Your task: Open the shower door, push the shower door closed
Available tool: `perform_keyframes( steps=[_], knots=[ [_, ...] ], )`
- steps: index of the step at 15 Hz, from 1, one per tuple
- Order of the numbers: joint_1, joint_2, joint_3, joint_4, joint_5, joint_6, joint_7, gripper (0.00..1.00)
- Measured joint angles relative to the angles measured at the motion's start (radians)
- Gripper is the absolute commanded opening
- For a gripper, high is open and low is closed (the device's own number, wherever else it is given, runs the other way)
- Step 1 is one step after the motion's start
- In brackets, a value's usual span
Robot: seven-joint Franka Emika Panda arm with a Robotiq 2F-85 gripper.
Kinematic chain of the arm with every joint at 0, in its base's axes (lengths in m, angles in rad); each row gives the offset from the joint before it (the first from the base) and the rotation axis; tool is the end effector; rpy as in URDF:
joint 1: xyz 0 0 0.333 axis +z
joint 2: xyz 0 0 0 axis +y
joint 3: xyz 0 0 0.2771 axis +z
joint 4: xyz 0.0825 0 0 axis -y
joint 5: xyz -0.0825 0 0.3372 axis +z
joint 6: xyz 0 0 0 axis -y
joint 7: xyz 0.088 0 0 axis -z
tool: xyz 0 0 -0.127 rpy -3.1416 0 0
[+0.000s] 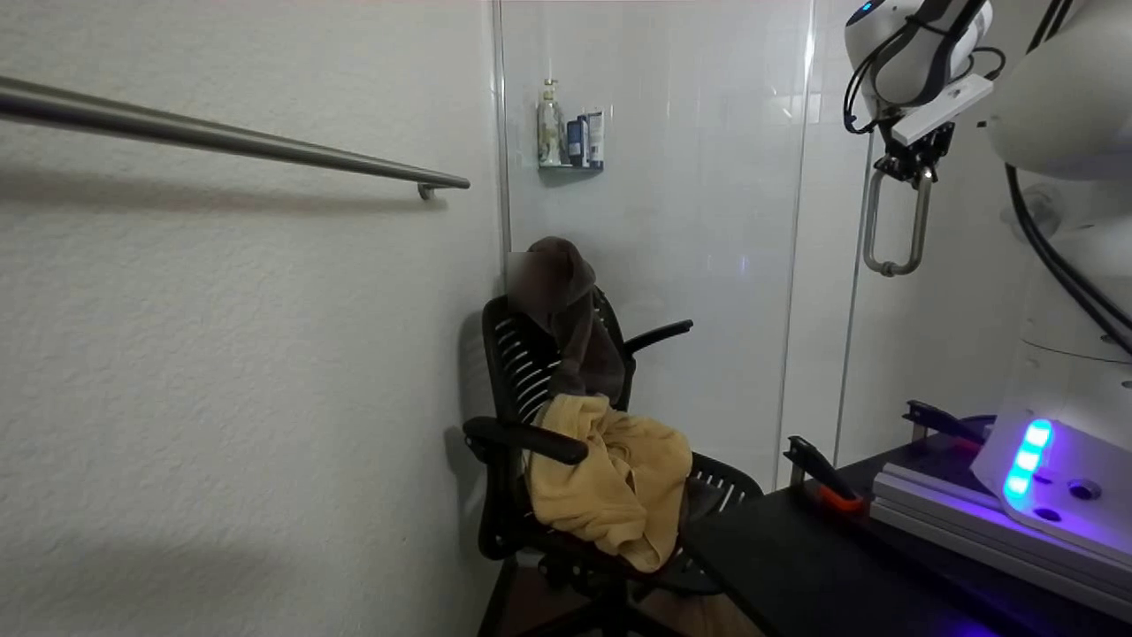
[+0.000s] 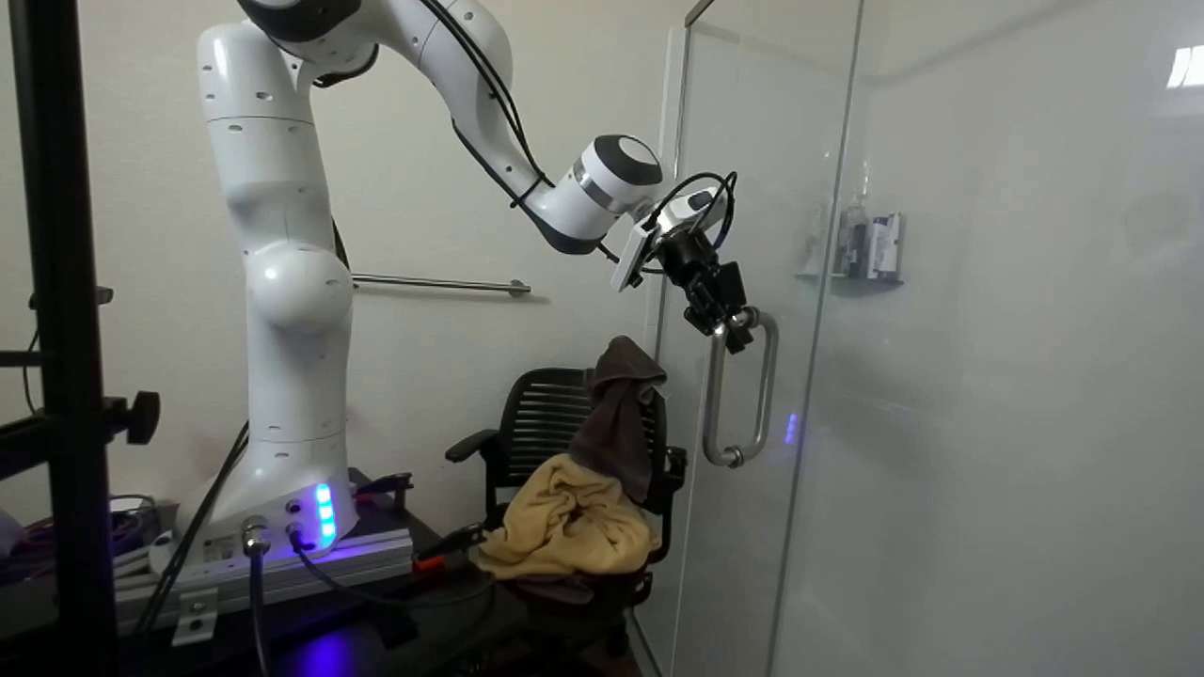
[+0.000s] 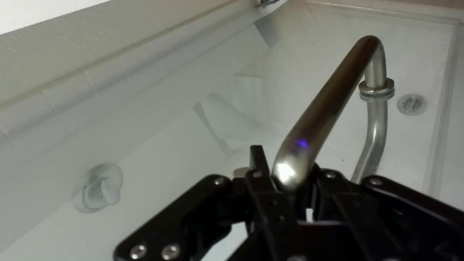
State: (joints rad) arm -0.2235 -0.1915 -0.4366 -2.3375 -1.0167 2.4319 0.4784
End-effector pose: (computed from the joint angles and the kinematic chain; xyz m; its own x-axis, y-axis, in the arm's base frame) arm 0.3708 -0.3083 0.4061 0.8976 -0.3020 0.3210 -0.4383 -0.6886 0.5777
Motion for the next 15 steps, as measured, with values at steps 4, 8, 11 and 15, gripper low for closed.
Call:
perform_keyframes(
  steps=[4, 8, 11, 15],
  knots=[
    [-0.040, -0.035, 0.018, -0.036, 0.008, 0.026, -0.046, 0.06],
    [-0.060, -0.055, 0.023, -0.056, 0.020, 0.043, -0.084, 0.35],
    [-0.065, -0.061, 0.025, -0.064, 0.047, 0.043, -0.134, 0.37],
    [-0.067, -0.062, 0.039, -0.076, 0.068, 0.017, -0.176, 0.76]
  ],
)
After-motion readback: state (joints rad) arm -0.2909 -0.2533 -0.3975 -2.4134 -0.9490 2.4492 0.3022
